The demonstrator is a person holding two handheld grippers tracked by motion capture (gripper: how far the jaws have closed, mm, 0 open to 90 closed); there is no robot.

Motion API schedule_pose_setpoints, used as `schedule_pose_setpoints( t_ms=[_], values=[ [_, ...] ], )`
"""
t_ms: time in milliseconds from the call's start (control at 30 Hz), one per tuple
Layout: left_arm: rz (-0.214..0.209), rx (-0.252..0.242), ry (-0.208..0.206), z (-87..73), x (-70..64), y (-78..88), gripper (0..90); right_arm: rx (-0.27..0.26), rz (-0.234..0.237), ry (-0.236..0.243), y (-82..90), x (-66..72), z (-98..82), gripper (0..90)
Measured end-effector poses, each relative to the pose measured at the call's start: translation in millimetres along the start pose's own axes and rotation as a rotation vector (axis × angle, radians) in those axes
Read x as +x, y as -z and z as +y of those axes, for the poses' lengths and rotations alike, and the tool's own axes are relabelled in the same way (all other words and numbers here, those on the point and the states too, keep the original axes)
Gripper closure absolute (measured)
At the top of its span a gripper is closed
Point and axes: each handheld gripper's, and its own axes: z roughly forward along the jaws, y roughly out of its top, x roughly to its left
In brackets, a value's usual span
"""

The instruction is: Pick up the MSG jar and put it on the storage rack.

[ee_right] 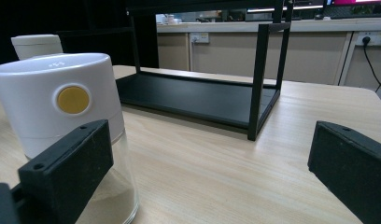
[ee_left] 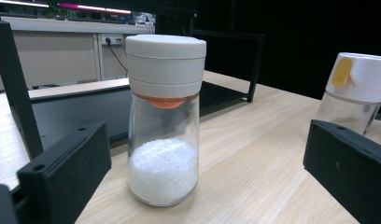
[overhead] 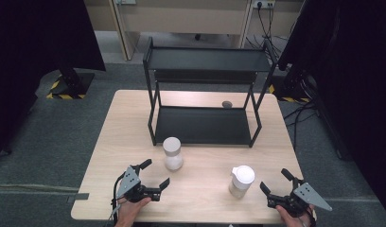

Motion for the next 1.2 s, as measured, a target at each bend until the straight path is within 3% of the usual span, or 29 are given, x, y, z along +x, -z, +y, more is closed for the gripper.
schedule_pose_setpoints(
  t_ms=[1200],
  values=[
    [-0.009,-0.011,-0.007,-0.8,0.7,-0.1,0.0,0.009,0.013,-0.013,-3.2,0.0,-1.8,0.4]
  ],
)
